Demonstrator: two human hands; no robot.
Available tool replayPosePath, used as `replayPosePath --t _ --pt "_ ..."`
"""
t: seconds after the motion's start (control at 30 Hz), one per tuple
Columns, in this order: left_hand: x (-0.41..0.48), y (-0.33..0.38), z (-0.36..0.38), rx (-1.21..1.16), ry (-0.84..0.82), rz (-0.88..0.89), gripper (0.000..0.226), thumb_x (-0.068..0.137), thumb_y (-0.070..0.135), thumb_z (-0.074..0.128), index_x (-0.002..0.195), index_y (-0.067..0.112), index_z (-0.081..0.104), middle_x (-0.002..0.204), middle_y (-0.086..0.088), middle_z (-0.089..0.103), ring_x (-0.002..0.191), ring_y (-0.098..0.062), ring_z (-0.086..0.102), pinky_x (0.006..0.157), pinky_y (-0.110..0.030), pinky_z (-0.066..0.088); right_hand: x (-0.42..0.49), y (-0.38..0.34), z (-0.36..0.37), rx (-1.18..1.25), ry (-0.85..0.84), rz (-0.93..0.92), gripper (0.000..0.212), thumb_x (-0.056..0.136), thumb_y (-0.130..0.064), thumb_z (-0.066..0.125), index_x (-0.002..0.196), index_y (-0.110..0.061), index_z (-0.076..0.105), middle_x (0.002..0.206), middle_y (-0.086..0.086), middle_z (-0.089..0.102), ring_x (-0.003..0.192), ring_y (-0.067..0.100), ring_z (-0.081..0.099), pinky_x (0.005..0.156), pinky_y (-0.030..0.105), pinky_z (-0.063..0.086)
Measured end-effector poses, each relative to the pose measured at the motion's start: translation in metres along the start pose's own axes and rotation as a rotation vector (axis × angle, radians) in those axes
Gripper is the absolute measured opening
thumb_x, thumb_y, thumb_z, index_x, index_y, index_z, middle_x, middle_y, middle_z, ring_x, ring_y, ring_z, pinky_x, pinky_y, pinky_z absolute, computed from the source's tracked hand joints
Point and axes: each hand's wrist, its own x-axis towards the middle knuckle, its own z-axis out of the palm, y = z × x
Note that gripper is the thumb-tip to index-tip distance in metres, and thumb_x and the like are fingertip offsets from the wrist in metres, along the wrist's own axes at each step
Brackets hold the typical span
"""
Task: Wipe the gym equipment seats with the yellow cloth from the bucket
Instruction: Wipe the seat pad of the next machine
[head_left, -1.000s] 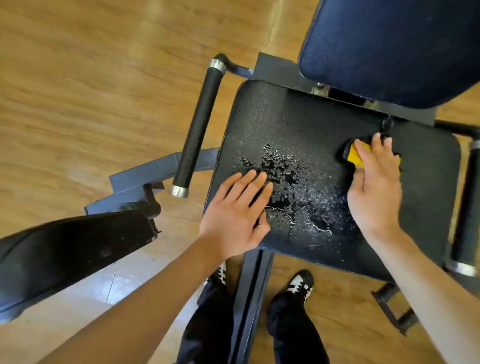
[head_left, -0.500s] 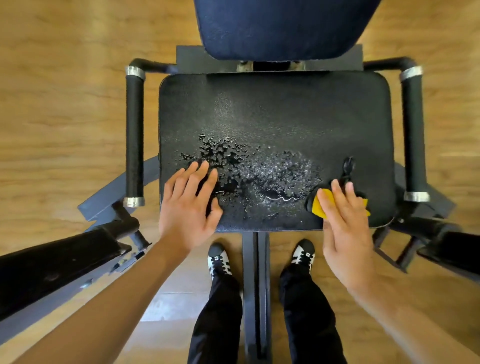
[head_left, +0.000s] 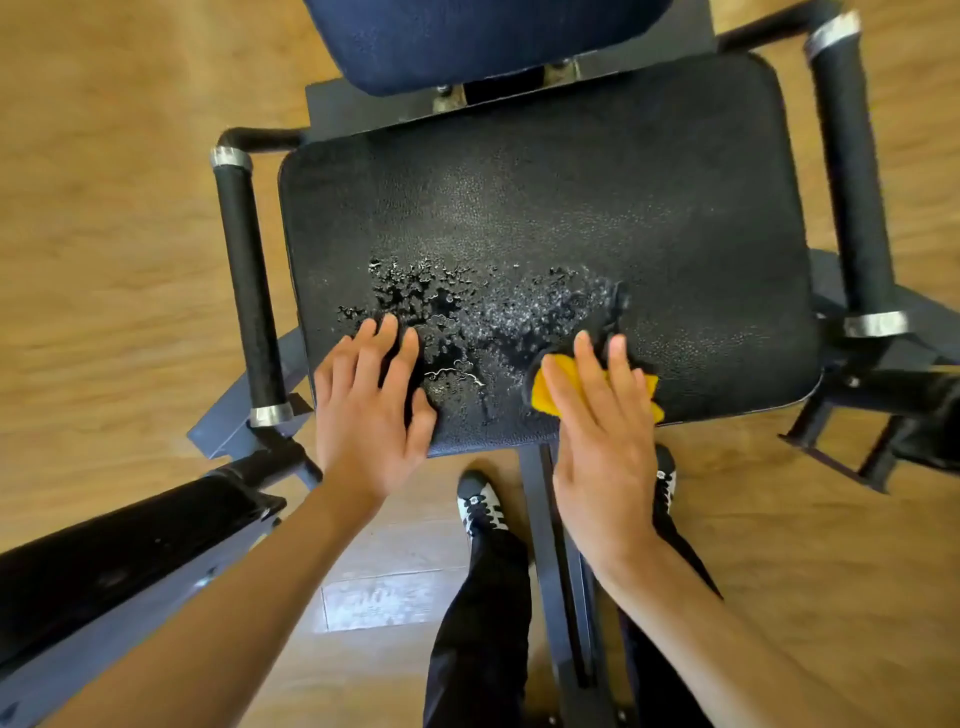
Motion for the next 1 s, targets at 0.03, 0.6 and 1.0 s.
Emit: replayPosePath --t 0.03,0.6,1.0 --pt "0.000 0.000 0.000 0.004 -0.008 -0.002 0.054 0.093 0.030 0.045 0.139 0.004 0.055 0.146 -0.020 0.052 0.137 -0.039 0.041 0.109 -0.054 0.033 -0.008 -0.003 0.003 0.004 -0.051 -0.093 0.057 0.091 -0.002 0.045 0.147 -0.012 0.049 0.162 0.009 0.031 0.154 0.032 0.014 0.124 0.052 0.015" --pt "0.001 0.001 -0.001 0.002 -0.048 -0.020 0.054 0.096 0.032 0.039 0.141 0.005 0.053 0.148 -0.018 0.049 0.139 -0.038 0.037 0.112 -0.052 0.028 0.021 -0.041 0.023 0.063 0.037 -0.006 0.052 0.091 0.005 0.052 0.140 -0.013 0.055 0.159 0.007 0.037 0.154 0.028 0.015 0.125 0.049 0.013" --pt "-0.001 -0.002 0.001 -0.042 0.003 0.005 0.053 0.094 0.028 0.046 0.140 0.004 0.057 0.147 -0.018 0.053 0.138 -0.037 0.040 0.110 -0.052 0.032 0.050 0.050 -0.021 -0.077 0.145 0.188 0.051 0.097 0.004 0.046 0.145 -0.011 0.050 0.160 0.014 0.034 0.153 0.031 0.018 0.124 0.052 0.018"
